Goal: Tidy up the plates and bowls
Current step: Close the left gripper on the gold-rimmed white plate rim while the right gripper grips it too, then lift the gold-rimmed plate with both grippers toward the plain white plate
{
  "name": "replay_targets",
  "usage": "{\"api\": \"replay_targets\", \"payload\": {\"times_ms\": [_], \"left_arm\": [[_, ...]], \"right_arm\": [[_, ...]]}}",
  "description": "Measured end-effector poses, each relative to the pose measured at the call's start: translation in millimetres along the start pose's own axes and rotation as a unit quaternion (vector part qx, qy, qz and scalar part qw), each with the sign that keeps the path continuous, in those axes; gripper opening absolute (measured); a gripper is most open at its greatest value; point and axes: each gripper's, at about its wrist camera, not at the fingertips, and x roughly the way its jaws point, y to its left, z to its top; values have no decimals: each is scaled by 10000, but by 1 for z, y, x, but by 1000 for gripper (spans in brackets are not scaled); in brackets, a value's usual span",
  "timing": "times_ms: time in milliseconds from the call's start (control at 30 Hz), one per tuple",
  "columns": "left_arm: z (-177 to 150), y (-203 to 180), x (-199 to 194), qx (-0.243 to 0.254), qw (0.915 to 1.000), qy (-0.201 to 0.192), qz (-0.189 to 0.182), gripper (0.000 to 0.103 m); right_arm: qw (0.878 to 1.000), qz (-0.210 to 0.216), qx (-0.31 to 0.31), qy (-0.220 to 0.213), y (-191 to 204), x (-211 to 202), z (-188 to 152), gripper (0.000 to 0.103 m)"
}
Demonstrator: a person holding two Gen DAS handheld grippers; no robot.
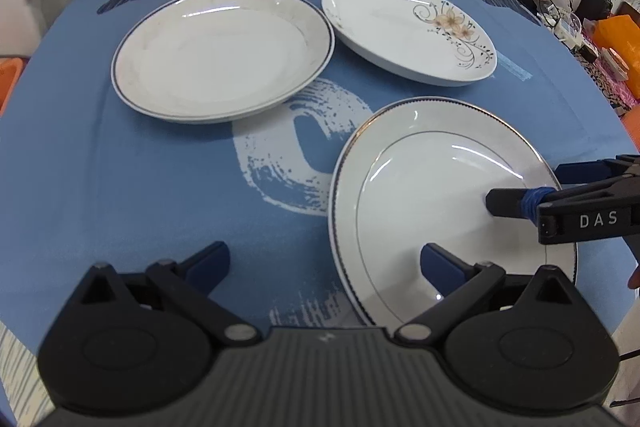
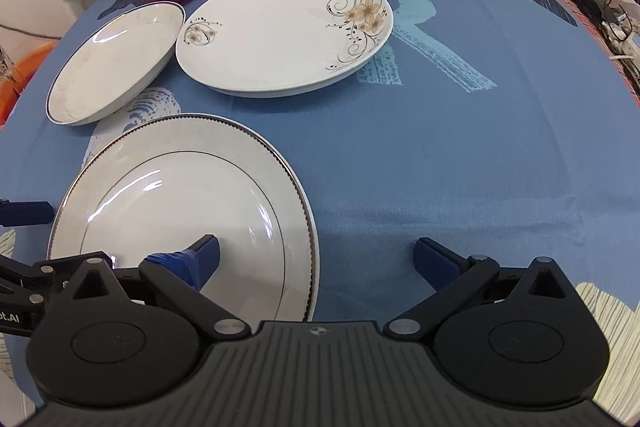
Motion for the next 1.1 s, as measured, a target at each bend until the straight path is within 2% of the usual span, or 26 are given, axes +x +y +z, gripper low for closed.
{"api": "replay_targets", "payload": {"times_ms": [100, 267, 300, 367, 400, 433, 500, 567, 700, 767, 1000, 1100], "left_arm": [[-1, -1, 0, 54, 10000, -38, -5, 100], [-4, -3, 1, 153, 9998, -121, 15, 100], [-6, -4, 1, 195, 9997, -165, 38, 99], [-8, -7, -1, 292, 9990, -329, 113, 84], [-8, -7, -5, 288, 9987, -423, -13, 60], [-6, -7, -7, 269, 9988, -391, -115, 41], [-2, -6, -7, 172, 9986, -267, -420, 23], [-1, -6, -7, 70, 9986, -255, -458, 18], [-2, 9, -11, -305, 9966, -130, -754, 17], [-5, 18, -17, -402, 9961, -132, -779, 17], [-27, 66, -52, -611, 9976, -294, -133, 16], [-36, 88, -62, -737, 9968, -292, 69, 16]], "right_arm": [[10000, 23, -28, -35, 0, 0, -1, 91], [9997, 109, -144, -155, 5, -5, -8, 83], [9995, 157, -201, -177, 6, -7, -9, 77], [9986, 359, -269, -276, 10, -14, -10, 40], [9985, 463, -199, -225, 11, -16, -9, 25], [9984, 485, -205, -185, 11, -16, -8, 24], [9983, 532, -141, -168, 10, -16, -9, 23], [9980, 610, 36, -175, 8, -17, -11, 23], [9940, 943, 525, -178, 5, -20, -18, 26], [9913, 1159, 605, -177, 11, -22, -23, 28], [9821, 1863, 268, -95, 70, -17, -28, 33], [9798, 1998, 0, 3, 100, -14, -27, 35]]}}
